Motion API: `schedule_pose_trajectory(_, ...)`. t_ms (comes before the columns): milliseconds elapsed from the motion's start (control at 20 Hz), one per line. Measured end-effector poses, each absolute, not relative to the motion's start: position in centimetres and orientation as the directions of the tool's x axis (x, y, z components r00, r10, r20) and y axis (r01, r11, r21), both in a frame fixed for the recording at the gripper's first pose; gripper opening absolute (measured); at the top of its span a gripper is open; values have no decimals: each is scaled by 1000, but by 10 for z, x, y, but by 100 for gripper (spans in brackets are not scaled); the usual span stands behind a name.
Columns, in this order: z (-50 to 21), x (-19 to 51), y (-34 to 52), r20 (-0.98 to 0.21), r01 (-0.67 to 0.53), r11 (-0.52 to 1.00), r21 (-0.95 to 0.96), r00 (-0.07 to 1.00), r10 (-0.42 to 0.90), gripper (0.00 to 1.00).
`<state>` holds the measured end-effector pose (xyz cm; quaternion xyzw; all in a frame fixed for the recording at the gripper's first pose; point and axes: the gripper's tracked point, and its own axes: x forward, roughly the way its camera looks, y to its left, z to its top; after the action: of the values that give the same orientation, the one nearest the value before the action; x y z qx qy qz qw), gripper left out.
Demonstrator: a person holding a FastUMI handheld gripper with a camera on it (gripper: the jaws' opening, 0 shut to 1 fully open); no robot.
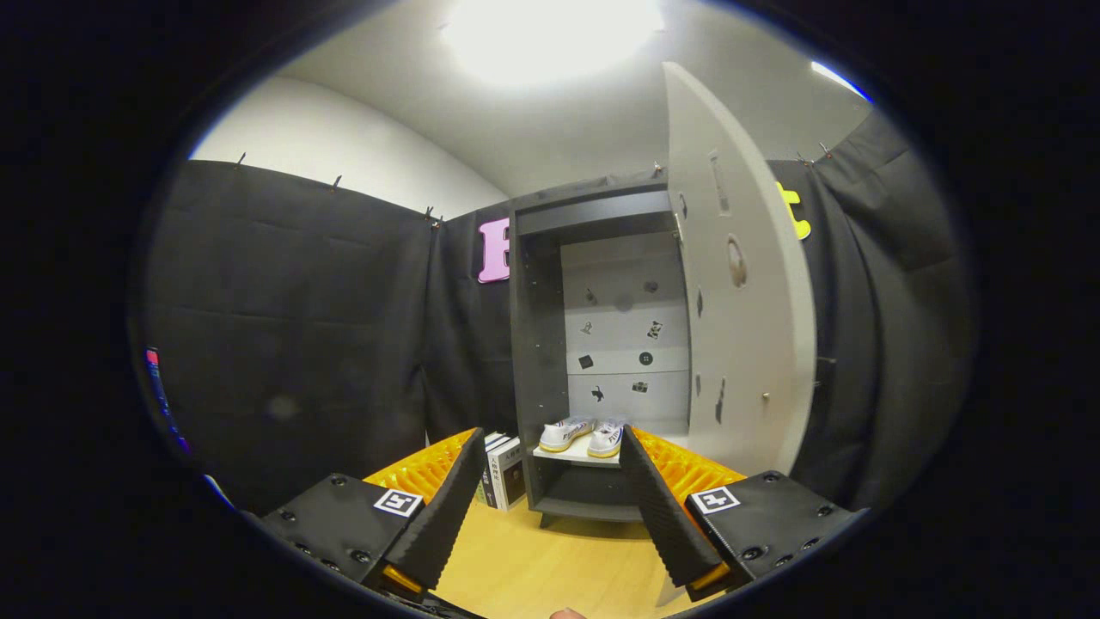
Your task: Open the shoe cabinet door, grab the shoes and put them into the shoe cabinet, then close the shoe cabinet door.
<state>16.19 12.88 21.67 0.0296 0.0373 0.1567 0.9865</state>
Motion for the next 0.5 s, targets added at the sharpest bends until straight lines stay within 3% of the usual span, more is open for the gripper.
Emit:
schedule_pose_trajectory(300, 236, 139, 66, -45, -363, 917, 165, 926, 374, 97)
schedule_pose_trajectory(500, 231, 139, 3, -63, -310, 936, 167, 944, 323, 97)
